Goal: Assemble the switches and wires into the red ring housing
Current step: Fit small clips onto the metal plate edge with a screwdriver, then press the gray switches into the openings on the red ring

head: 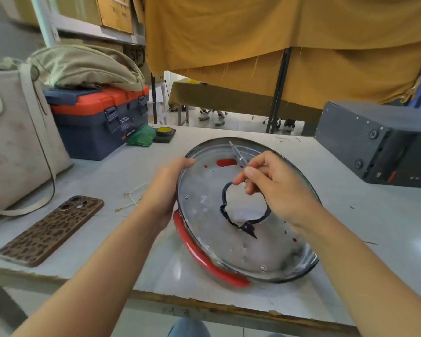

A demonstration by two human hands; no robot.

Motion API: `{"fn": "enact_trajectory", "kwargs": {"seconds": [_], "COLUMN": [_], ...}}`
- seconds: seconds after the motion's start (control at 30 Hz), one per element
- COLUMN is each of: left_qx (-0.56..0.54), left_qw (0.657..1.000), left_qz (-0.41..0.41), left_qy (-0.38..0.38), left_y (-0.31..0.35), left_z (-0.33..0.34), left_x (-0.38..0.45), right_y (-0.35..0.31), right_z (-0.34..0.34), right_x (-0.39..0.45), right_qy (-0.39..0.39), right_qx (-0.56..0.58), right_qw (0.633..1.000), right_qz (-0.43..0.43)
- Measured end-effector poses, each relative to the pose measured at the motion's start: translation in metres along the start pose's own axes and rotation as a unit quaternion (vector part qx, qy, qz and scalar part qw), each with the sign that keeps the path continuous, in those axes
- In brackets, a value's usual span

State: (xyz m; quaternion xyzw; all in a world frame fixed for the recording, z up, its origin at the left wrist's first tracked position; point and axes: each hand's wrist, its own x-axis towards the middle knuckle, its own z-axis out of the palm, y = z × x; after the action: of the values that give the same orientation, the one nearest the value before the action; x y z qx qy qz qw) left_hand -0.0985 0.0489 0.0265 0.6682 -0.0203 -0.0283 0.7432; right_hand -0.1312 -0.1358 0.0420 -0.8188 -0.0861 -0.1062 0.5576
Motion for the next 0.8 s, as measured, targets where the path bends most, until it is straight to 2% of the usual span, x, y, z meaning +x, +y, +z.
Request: {"fn": "enact_trajectory", "kwargs": {"seconds": [0.1, 0.23, 0.3, 0.4, 0.57, 0.67, 0.73, 0.8], "left_qx": [-0.015, 0.081, 0.164, 0.268, 0.354, 0.39, 0.403, 0.382], "left_qw": [0.998, 0.973, 0.942, 0.883, 0.82, 0.787, 0.783, 0.812], "left_qz": [0.057, 0.21, 0.288, 0.383, 0.45, 0.478, 0.471, 0.435], "left_qy": [0.009, 0.044, 0.046, 0.049, 0.013, -0.019, -0.052, -0.07], "left_y": [0.024, 0.048, 0.053, 0.057, 0.057, 0.054, 0.052, 0.049], "left_z": [0.006, 0.02, 0.027, 0.037, 0.048, 0.056, 0.059, 0.057], "left_x": [-0.009, -0.021, -0.027, -0.035, -0.043, -0.048, -0.05, -0.051], "right_y": [-0.014, -0.038, -0.05, -0.06, -0.067, -0.063, -0.055, -0.043], "right_z": [0.006, 0.007, 0.003, -0.004, -0.026, -0.041, -0.049, -0.056], "right_x": [0.0, -0.001, -0.003, -0.008, -0.018, -0.022, -0.023, -0.022], "right_qy": [0.015, 0.098, 0.122, 0.13, 0.15, 0.156, 0.147, 0.133], "right_qx": [0.076, 0.194, 0.254, 0.253, 0.231, 0.229, 0.258, 0.317], "right_qw": [0.997, 0.976, 0.96, 0.959, 0.961, 0.961, 0.954, 0.938], "right_qz": [-0.004, -0.015, -0.002, 0.009, -0.011, 0.008, 0.035, 0.05]}}
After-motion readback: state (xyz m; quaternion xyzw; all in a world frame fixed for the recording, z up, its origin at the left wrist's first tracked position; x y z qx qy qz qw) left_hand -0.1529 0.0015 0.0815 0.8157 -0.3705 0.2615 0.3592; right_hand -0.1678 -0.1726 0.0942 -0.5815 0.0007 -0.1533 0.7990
